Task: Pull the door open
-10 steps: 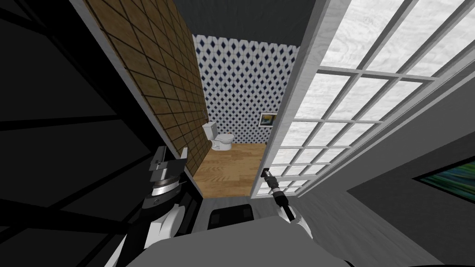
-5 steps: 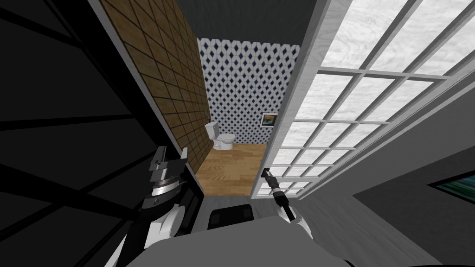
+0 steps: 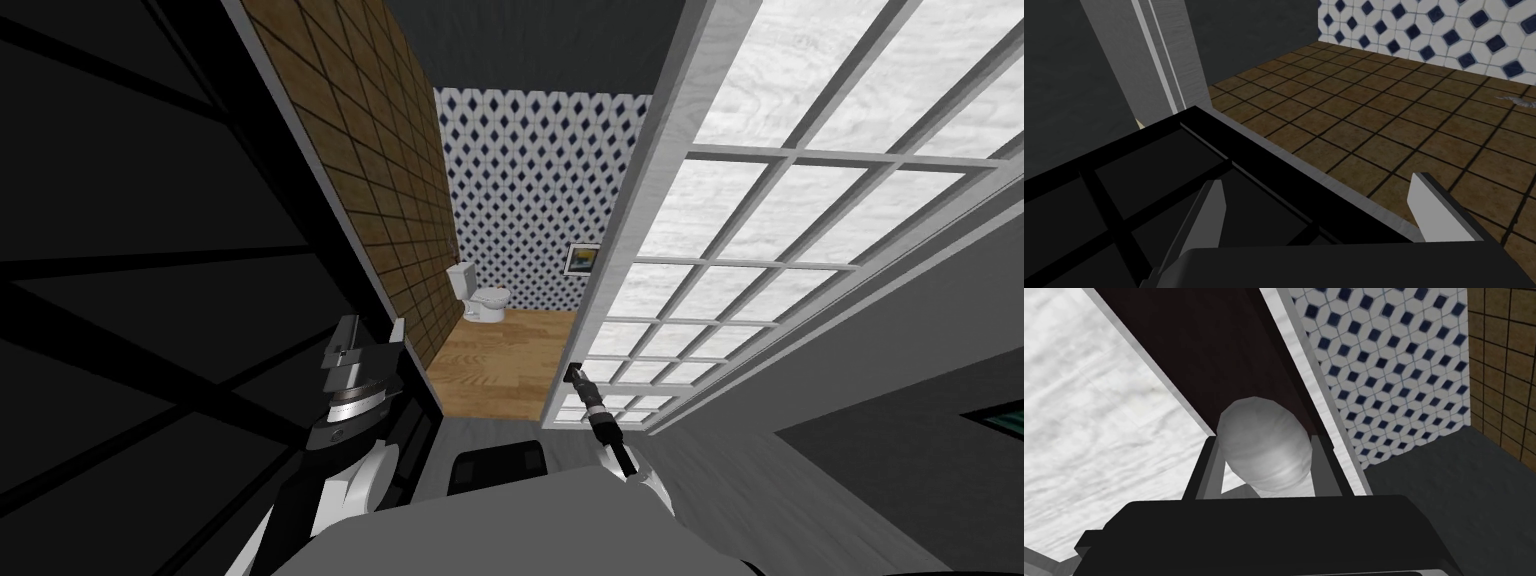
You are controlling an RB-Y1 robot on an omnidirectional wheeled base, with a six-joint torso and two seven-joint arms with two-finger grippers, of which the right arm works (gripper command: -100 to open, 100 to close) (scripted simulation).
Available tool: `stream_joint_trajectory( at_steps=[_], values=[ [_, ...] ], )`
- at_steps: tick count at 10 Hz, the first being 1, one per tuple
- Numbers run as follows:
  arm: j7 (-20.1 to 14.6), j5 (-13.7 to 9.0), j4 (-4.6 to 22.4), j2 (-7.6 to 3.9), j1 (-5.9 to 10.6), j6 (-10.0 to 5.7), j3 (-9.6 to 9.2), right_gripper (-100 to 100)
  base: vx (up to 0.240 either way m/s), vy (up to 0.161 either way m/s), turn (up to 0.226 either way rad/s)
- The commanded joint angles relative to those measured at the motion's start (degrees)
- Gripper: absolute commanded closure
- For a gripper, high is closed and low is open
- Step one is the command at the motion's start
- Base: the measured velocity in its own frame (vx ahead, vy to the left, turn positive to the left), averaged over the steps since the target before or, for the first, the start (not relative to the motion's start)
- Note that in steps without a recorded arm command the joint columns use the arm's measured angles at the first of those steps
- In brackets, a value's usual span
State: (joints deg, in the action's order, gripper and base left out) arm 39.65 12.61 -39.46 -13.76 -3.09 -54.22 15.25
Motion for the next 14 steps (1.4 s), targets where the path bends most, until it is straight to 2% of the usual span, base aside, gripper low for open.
stream_joint_trajectory(
  at_steps=[1,3,5,8,12,13,14],
  values=[
    [-2.82,-1.0,0.22,-0.06,-0.06,-0.02,-0.12,100,-0.035,-0.021,0.075],
    [-5.1,-1.83,0.22,-0.12,-0.08,0.04,-0.27,100,-0.049,-0.021,0.083],
    [-8.7,-3.67,0.23,-0.25,-0.14,0.17,-0.61,100,-0.047,-0.026,0.115],
    [-12.1,-4.63,0.23,-0.31,-0.17,0.24,-0.78,100,-0.048,-0.021,0.059],
    [-18.75,-7.6,0.24,-0.52,-0.27,0.45,-1.33,100,-0.047,-0.022,0.096],
    [-19.17,-7.6,0.24,-0.52,-0.27,0.45,-1.33,100,-0.041,-0.019,0.054],
    [-21.38,-8.66,0.24,-0.6,-0.3,0.53,-1.52,100,-0.044,-0.015,0.088]
  ],
)
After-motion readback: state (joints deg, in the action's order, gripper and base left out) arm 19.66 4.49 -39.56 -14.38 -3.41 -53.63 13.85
